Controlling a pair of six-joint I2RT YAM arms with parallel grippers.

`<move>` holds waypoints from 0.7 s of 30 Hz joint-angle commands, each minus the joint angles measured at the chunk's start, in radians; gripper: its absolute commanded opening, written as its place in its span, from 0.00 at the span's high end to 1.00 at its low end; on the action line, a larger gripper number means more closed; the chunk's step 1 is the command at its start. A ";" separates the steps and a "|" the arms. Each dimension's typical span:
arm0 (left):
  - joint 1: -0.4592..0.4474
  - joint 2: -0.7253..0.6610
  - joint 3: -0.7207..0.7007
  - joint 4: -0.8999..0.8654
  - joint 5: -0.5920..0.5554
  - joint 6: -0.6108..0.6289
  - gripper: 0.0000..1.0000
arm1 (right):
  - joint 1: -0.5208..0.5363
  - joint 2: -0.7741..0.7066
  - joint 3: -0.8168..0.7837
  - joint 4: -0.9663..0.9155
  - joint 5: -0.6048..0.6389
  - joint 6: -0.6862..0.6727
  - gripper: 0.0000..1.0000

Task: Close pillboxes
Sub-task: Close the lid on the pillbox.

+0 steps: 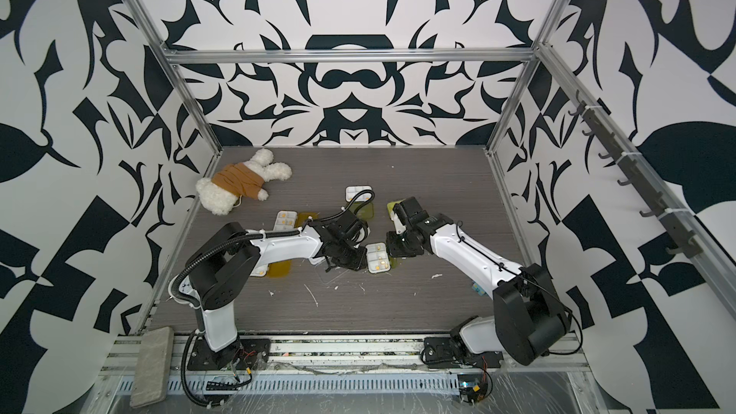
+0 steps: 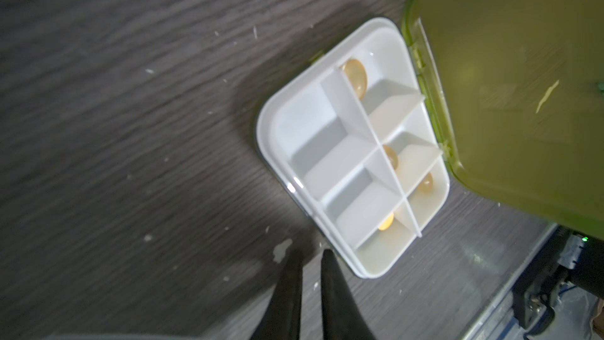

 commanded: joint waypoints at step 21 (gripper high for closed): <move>-0.005 -0.054 -0.026 0.011 -0.067 -0.017 0.86 | 0.032 0.037 -0.039 0.173 -0.086 0.098 0.71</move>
